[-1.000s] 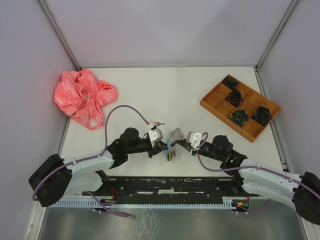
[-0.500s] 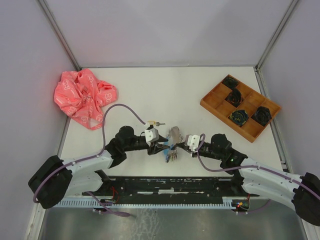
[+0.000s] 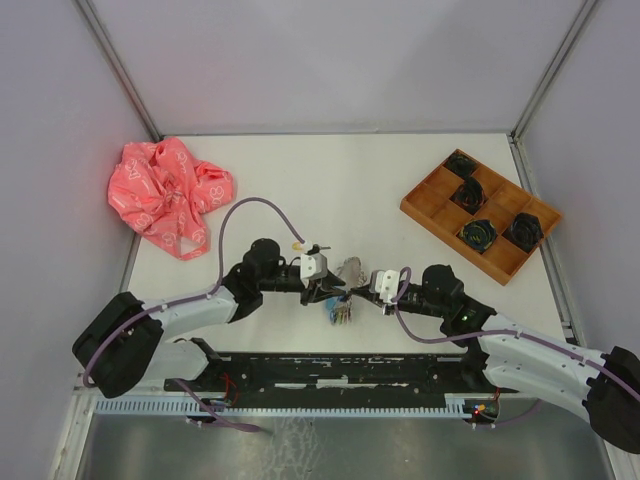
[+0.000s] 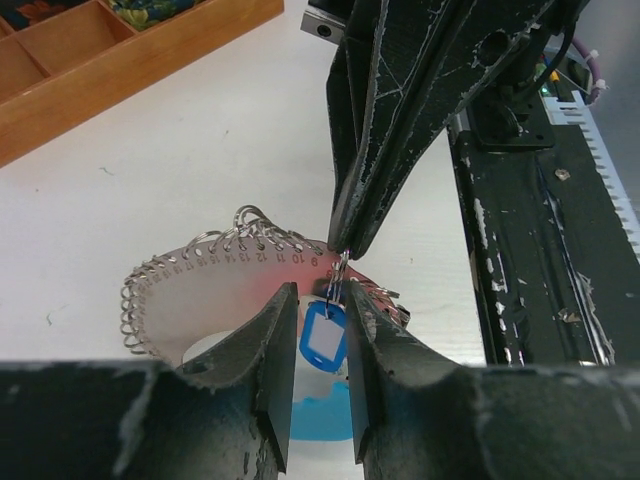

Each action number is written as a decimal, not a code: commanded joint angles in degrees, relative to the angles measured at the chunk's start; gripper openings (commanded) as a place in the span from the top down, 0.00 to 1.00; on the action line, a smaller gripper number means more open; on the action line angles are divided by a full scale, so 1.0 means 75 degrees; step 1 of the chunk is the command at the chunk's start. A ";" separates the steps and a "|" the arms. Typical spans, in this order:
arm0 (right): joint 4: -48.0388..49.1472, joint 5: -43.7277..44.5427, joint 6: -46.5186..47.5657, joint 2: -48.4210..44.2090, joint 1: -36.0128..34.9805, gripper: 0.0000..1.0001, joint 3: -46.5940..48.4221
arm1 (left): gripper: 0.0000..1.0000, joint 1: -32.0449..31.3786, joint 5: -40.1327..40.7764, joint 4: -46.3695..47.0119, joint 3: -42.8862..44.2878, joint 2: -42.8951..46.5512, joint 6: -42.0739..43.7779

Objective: Put the keys on the keyring

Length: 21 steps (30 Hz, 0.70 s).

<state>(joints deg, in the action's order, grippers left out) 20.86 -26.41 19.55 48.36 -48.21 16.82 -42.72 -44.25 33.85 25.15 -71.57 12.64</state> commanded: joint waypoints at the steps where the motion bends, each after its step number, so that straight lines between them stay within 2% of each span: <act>1: 0.0382 -0.0225 0.0067 -0.0155 0.0049 0.99 0.0447 | 0.69 0.0059 -0.0561 -0.0094 0.0400 -0.0195 0.0431; 12: 0.0312 -0.0281 0.0066 -0.0283 0.0087 0.99 0.0468 | 0.76 0.0062 -0.0734 -0.0489 0.0652 -0.0600 0.0529; 15: 0.0306 -0.0321 0.0032 -0.0307 0.0097 0.99 0.0465 | 0.83 0.0059 -0.0739 -0.0515 0.0713 -0.0698 0.0519; 18: 0.0264 -0.0306 0.0047 -0.0346 0.0096 0.99 0.0473 | 0.96 0.0054 -0.0806 -0.0588 0.0775 -0.0766 0.0517; 21: 0.0033 -0.0209 0.0120 -0.0437 0.0109 0.99 0.0508 | 0.97 0.0065 -0.0826 -0.0672 0.0802 -0.0705 0.0496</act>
<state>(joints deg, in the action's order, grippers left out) 18.17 -27.38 19.66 47.05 -47.57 17.04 -42.46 -48.80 29.12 29.02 -76.62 14.46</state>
